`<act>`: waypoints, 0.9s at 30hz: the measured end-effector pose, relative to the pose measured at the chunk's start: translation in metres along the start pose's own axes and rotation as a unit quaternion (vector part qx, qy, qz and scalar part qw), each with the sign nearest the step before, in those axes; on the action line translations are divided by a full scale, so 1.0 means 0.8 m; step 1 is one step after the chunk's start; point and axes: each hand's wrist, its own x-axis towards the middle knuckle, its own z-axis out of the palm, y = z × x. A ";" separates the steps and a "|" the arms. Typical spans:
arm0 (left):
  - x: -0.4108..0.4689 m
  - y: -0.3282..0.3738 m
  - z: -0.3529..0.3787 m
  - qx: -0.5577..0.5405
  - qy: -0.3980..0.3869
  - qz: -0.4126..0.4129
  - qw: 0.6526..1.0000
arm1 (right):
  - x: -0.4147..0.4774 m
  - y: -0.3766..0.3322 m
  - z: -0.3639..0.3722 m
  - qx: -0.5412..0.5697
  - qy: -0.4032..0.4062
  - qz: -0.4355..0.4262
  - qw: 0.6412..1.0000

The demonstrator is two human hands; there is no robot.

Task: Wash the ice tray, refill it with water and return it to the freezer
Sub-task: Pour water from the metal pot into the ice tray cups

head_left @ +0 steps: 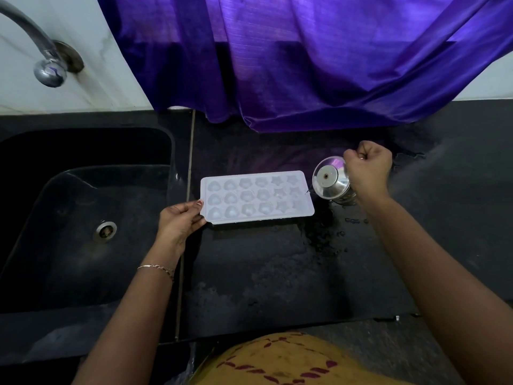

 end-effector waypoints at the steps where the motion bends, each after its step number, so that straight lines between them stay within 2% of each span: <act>1: 0.000 0.000 0.000 -0.001 -0.001 0.001 1.000 | 0.001 0.000 0.000 0.000 0.000 -0.003 1.000; 18: 0.002 -0.001 -0.001 -0.001 -0.004 0.000 1.000 | -0.001 -0.001 0.000 -0.005 -0.001 0.007 1.000; 27: 0.004 -0.002 -0.002 -0.001 -0.002 0.001 1.000 | -0.005 -0.009 0.000 0.092 0.026 0.104 0.990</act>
